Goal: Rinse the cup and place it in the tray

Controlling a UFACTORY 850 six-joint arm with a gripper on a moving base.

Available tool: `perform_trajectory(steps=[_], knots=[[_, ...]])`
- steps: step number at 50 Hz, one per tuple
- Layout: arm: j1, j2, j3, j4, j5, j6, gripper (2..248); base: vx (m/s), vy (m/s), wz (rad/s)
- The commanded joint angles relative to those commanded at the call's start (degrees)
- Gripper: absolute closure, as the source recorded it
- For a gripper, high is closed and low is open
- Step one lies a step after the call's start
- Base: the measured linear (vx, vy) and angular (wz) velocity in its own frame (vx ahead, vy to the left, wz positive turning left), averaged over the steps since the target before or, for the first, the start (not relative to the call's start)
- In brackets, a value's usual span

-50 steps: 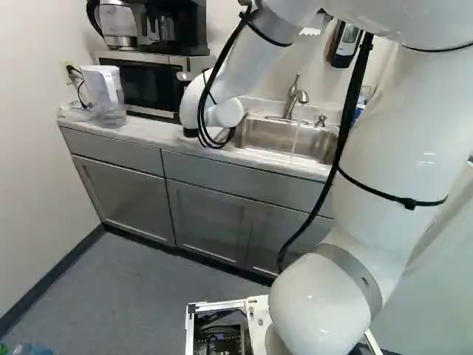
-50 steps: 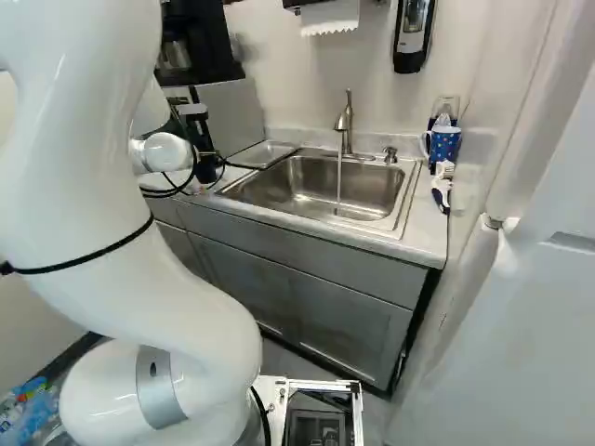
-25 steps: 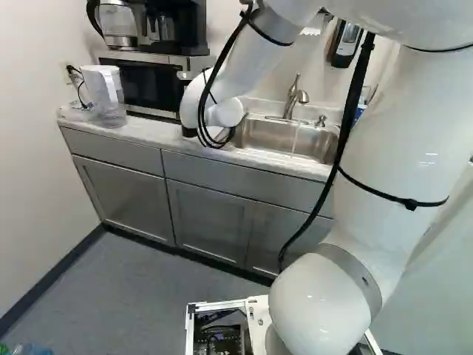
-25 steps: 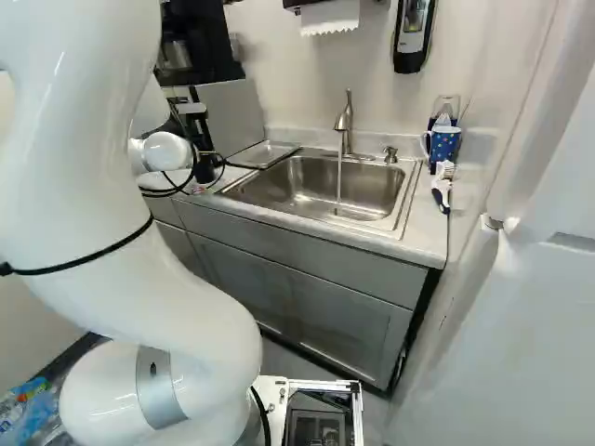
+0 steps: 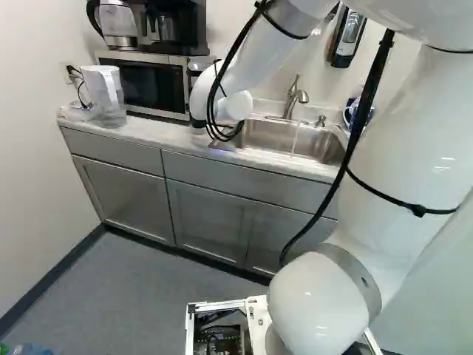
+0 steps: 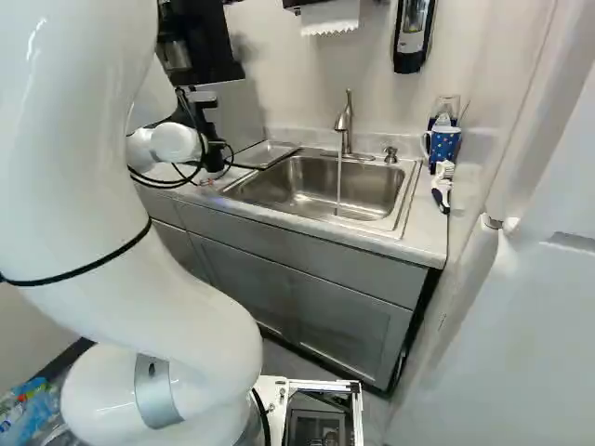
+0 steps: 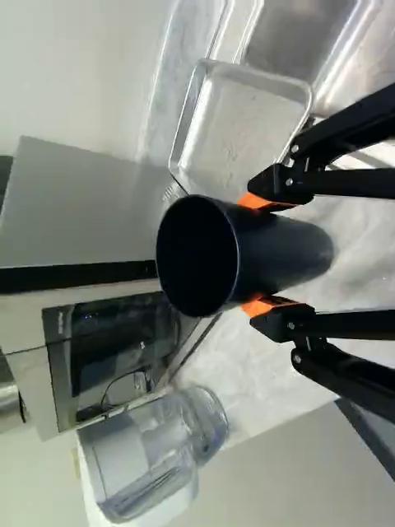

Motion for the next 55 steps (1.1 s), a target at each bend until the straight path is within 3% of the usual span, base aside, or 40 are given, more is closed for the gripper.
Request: perform_trajectory(steps=[55], knots=[[-9.99, -1.41, -3.82, 0.00, 0.00, 0.00, 128, 0.000, 0.000, 0.000]])
